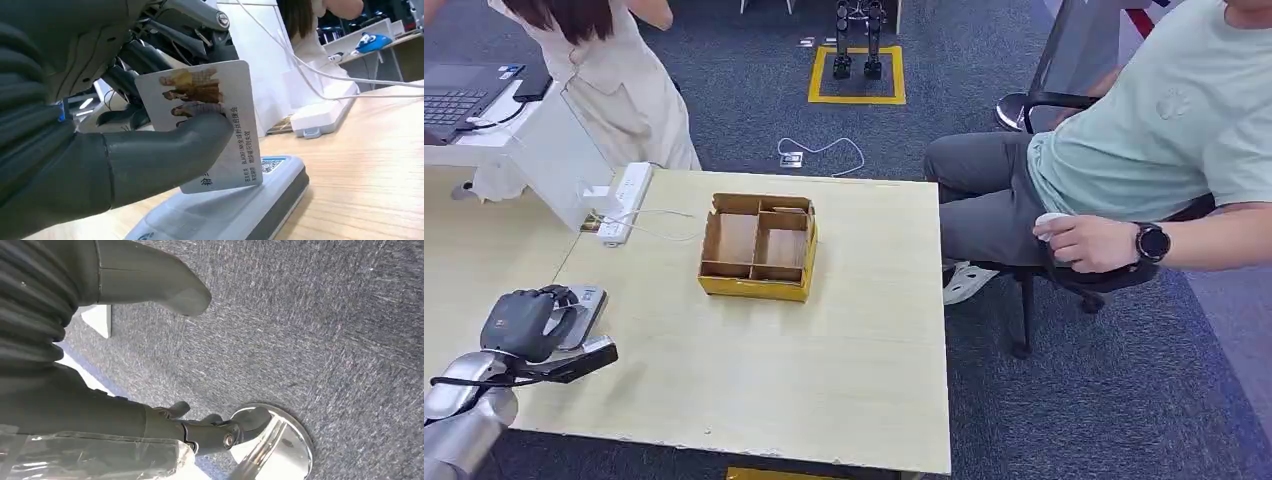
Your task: Pass the card to the sensor for recognition and then transmit it.
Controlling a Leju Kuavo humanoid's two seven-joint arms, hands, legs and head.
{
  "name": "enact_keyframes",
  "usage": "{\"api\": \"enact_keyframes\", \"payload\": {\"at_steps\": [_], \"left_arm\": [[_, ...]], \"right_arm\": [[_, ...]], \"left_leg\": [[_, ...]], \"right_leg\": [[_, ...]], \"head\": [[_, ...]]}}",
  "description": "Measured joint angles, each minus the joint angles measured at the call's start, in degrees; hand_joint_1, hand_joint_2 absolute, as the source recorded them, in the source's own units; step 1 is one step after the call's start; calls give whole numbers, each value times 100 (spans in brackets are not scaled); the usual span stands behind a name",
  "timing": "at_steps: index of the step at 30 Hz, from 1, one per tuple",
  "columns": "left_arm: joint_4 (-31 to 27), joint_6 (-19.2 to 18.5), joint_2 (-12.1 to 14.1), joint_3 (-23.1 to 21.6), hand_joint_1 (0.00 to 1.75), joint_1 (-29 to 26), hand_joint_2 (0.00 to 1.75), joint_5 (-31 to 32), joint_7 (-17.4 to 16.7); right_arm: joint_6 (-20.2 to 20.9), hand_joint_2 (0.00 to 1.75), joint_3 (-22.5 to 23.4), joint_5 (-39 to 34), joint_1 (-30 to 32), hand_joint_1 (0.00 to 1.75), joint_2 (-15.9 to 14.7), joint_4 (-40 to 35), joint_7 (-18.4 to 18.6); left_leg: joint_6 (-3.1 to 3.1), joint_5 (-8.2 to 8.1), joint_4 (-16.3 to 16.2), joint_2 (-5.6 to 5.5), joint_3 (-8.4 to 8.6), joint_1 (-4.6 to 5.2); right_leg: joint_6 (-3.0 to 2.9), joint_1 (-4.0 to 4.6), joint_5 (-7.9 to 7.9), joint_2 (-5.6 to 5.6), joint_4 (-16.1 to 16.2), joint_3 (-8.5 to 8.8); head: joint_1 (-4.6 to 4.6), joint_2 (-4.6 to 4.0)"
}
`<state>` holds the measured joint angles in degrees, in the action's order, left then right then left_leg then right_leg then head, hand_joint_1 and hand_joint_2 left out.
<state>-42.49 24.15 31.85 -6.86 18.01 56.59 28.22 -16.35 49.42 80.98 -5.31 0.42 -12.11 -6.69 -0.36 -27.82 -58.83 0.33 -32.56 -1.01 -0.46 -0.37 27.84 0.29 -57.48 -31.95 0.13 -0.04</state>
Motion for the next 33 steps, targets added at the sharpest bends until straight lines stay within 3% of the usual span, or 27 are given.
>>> {"api": "enact_keyframes", "payload": {"at_steps": [21,27,33], "left_arm": [[0,15,-65,30,175,-34,175,-2,9],[88,186,-230,116,175,-77,175,114,-79],[525,590,-474,168,175,-75,175,293,-175]], "right_arm": [[0,175,0,9,-1,0,0,0,0],[-2,175,0,44,-4,0,0,0,0],[-2,175,0,77,-11,0,0,0,0]], "left_leg": [[0,0,0,-1,0,0],[0,0,0,-2,0,1],[0,0,0,-2,1,2]], "right_leg": [[0,0,0,-2,0,1],[0,-1,0,-3,0,2],[0,-1,0,-5,0,2]], "head": [[2,0],[4,0],[2,0]]}}
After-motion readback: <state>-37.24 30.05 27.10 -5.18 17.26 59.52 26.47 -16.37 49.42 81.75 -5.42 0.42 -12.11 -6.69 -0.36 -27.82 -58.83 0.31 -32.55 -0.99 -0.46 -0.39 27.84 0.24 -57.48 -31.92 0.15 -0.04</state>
